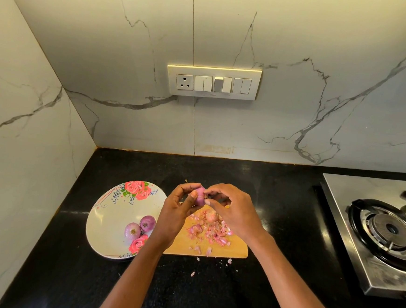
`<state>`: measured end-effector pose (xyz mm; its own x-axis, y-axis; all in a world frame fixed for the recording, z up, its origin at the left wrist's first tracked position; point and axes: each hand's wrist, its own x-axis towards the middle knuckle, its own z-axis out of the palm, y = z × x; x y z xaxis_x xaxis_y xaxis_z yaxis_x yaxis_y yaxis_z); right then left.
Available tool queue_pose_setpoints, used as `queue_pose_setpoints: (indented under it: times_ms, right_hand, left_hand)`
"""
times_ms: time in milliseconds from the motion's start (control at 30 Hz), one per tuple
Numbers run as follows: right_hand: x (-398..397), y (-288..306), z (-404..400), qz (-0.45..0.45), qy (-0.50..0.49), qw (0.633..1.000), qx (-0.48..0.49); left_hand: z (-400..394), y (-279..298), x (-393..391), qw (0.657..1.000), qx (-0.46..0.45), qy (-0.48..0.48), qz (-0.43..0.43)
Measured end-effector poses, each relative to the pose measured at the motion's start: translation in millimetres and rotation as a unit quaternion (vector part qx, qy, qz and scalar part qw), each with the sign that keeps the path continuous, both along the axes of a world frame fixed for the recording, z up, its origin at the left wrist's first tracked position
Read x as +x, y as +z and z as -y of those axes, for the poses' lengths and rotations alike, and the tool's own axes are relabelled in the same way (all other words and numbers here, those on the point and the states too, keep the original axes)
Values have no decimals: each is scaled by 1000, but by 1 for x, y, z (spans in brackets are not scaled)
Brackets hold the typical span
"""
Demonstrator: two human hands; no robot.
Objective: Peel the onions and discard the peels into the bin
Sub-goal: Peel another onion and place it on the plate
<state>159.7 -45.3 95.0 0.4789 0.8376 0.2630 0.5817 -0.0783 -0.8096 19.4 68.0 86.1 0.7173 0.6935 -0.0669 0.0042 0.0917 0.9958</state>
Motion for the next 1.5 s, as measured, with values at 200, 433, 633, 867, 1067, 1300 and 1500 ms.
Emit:
queue_pose_setpoints:
  times_ms: [200,433,633,867,1067,1300,1500]
  right_hand:
    - [2,-5,1,26,-4,1000,12]
    - [7,-7,4,28,25,999,-26]
    - [5,-2,3,-24,17,999,-15]
    - [2,-4,1,-7,0,1000,13]
    - [-1,-1,2,-43,-19,999,3]
    - [-4,2,0,-31,-34,999,19]
    - [-1,-7,0,-25,-62,998,1]
  left_hand:
    - [0,-1,1,1000,13,-14,-13]
    - [2,-5,0,999,-2,-30,-26]
    - [-1,-2,0,999,-20,-27,-18]
    - [-3,-3,-1,999,-41,-18,-13]
    - [-2,-5,-3,996,-86,-6,-5]
    - [-4,-7,-1,997,-81,-10,-10]
    - [-6,-15,-1,996,-79,5,-33]
